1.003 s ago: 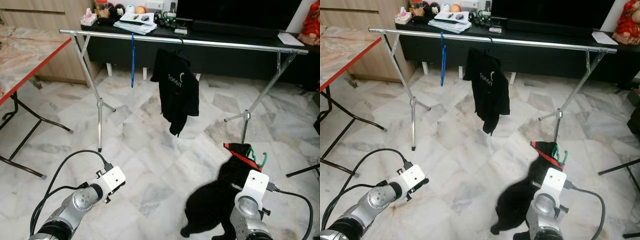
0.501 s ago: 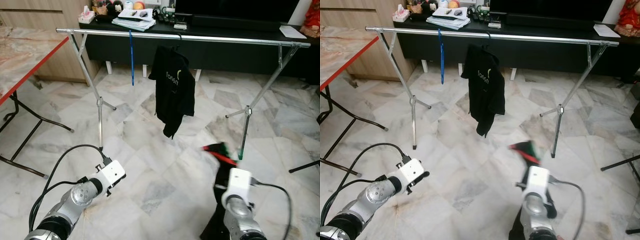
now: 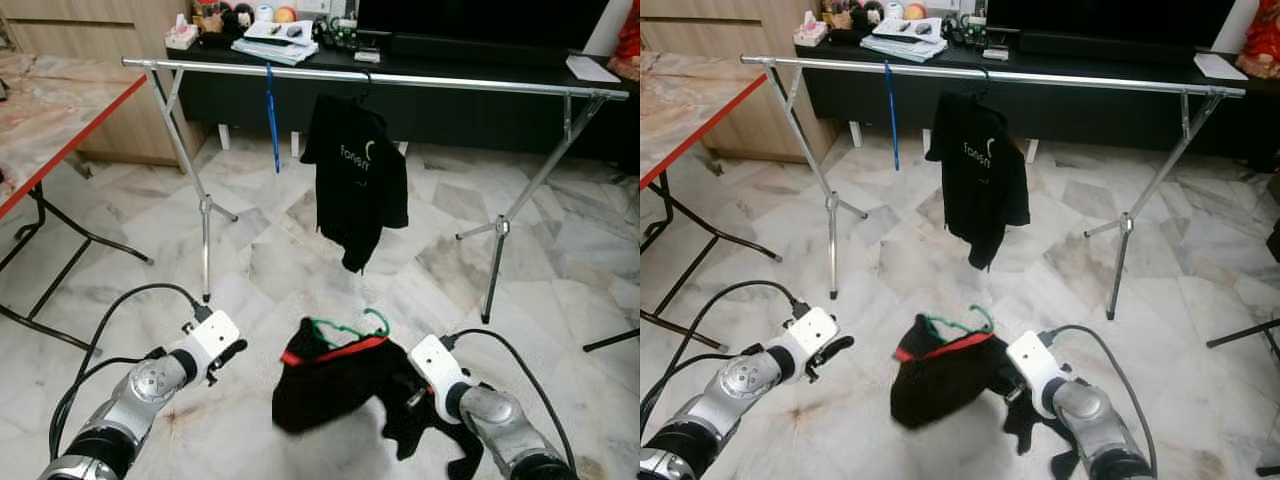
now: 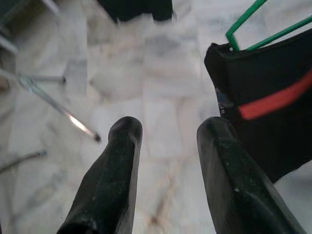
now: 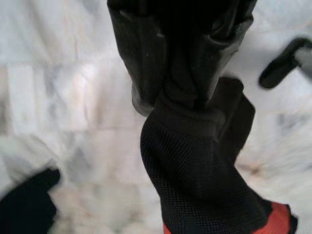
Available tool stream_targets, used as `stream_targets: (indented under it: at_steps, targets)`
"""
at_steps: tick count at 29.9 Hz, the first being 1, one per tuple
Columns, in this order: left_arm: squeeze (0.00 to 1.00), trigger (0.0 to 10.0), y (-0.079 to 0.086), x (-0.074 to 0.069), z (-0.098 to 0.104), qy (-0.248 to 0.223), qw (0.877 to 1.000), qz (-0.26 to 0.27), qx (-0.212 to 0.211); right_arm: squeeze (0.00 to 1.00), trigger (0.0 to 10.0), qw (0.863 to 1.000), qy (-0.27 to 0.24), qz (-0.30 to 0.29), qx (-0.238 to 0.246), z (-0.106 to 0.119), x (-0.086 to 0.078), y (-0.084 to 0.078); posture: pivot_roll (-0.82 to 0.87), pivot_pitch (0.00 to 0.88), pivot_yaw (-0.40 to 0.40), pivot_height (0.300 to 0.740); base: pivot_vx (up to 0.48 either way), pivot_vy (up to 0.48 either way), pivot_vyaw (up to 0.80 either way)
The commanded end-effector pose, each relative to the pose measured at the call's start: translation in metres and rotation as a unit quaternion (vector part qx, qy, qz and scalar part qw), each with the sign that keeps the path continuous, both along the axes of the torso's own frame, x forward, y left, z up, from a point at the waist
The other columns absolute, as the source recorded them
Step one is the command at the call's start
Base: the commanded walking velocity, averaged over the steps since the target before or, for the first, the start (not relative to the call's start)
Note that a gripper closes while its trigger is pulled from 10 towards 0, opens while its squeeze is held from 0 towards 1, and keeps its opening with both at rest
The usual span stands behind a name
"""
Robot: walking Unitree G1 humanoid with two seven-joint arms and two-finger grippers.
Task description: Hang hanger
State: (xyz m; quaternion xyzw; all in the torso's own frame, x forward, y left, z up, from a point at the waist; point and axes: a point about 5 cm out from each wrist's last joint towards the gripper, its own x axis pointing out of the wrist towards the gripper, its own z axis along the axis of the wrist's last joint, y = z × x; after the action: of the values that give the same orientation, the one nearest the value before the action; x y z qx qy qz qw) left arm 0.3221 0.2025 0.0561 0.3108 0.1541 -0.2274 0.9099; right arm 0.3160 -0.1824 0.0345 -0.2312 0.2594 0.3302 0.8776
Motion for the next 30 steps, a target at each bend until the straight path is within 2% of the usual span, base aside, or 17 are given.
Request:
stream_targets:
  at_steps: [1,4,7,8,11,14,16,19,20,23,24,25,26,27,29,30]
  targets:
    - [0.0,10.0,0.005,-0.007,-0.014,0.042,0.999,0.021,0.009,0.0,10.0,0.999,-0.015,0.049,-0.006,0.016,0.009,0.002,0.01,0.066,-0.042,0.74,0.0,0.0,0.0]
    - [0.0,10.0,0.004,-0.008,-0.016,0.045,0.999,0.022,0.01,0.0,10.0,0.998,-0.013,0.068,-0.008,0.019,0.011,0.004,0.01,0.066,-0.051,0.74,0.0,0.0,0.0]
    - [0.0,10.0,0.003,-0.011,-0.022,0.068,0.997,0.028,0.013,0.0,10.0,0.996,-0.023,0.084,-0.005,0.027,0.016,0.009,0.01,0.072,-0.061,0.74,0.0,0.0,0.0]
    - [0.0,10.0,0.004,-0.015,-0.029,0.091,0.995,0.022,0.037,0.0,10.0,0.995,-0.034,0.093,0.012,0.034,0.02,0.017,0.01,0.077,-0.067,0.74,0.0,0.0,0.0]
    - [0.0,10.0,0.004,-0.017,-0.032,0.098,0.994,0.019,0.049,0.0,10.0,0.993,-0.04,0.107,0.025,0.038,0.022,0.022,0.01,0.079,-0.072,0.74,0.0,0.0,0.0]
    - [0.0,10.0,0.004,-0.019,-0.039,0.138,0.989,0.059,0.013,0.0,10.0,0.988,-0.056,0.141,0.042,0.046,0.023,0.03,0.01,0.08,-0.077,0.74,0.0,0.0,0.0]
    - [0.0,10.0,0.003,-0.019,-0.042,0.152,0.984,0.091,-0.025,0.0,10.0,0.985,-0.058,0.154,0.048,0.048,0.023,0.032,0.01,0.084,-0.083,0.74,0.0,0.0,0.0]
    - [0.0,10.0,0.003,-0.014,-0.039,0.15,0.967,0.169,-0.121,0.0,10.0,0.98,-0.049,0.187,0.055,0.049,0.019,0.033,0.0,0.088,-0.091,0.74,0.0,0.0,0.0]
    - [0.0,10.0,0.005,-0.011,-0.037,0.152,0.955,0.2,-0.16,0.0,10.0,0.977,-0.047,0.204,0.045,0.047,0.015,0.03,0.0,0.088,-0.092,0.74,0.0,0.0,0.0]
    - [0.0,10.0,0.007,-0.011,-0.036,0.156,0.947,0.218,-0.177,0.0,10.0,0.978,-0.054,0.2,0.03,0.045,0.015,0.026,0.0,0.089,-0.096,0.74,0.0,0.0,0.0]
    - [0.0,10.0,0.009,-0.011,-0.036,0.158,0.94,0.232,-0.195,0.0,10.0,0.979,-0.058,0.194,0.015,0.044,0.016,0.023,0.0,0.09,-0.098,0.74,0.0,0.0,0.0]
    - [0.0,10.0,0.009,-0.011,-0.036,0.158,0.94,0.232,-0.195,0.0,10.0,0.979,-0.058,0.194,0.015,0.044,0.016,0.023,0.0,0.09,-0.098,0.74,0.0,0.0,0.0]
    - [0.0,10.0,0.015,-0.013,-0.037,0.164,0.924,0.261,-0.227,0.0,10.0,0.98,-0.072,0.18,-0.048,0.038,0.016,0.016,0.0,0.093,-0.1,0.74,0.0,0.0,0.0]
    - [0.0,10.0,0.015,-0.013,-0.037,0.164,0.924,0.261,-0.227,0.0,10.0,0.98,-0.072,0.18,-0.048,0.038,0.016,0.016,0.0,0.093,-0.1,0.74,0.0,0.0,0.0]
    - [0.0,10.0,0.019,-0.015,-0.038,0.171,0.913,0.282,-0.242,0.0,10.0,0.978,-0.077,0.182,-0.068,0.034,0.014,0.013,0.0,0.094,-0.102,0.74,0.0,0.0,0.0]
    - [0.0,10.0,0.023,-0.017,-0.039,0.171,0.91,0.295,-0.234,0.0,10.0,0.979,-0.08,0.174,-0.066,0.033,0.014,0.014,0.01,0.099,-0.105,0.74,0.0,0.0,0.0]
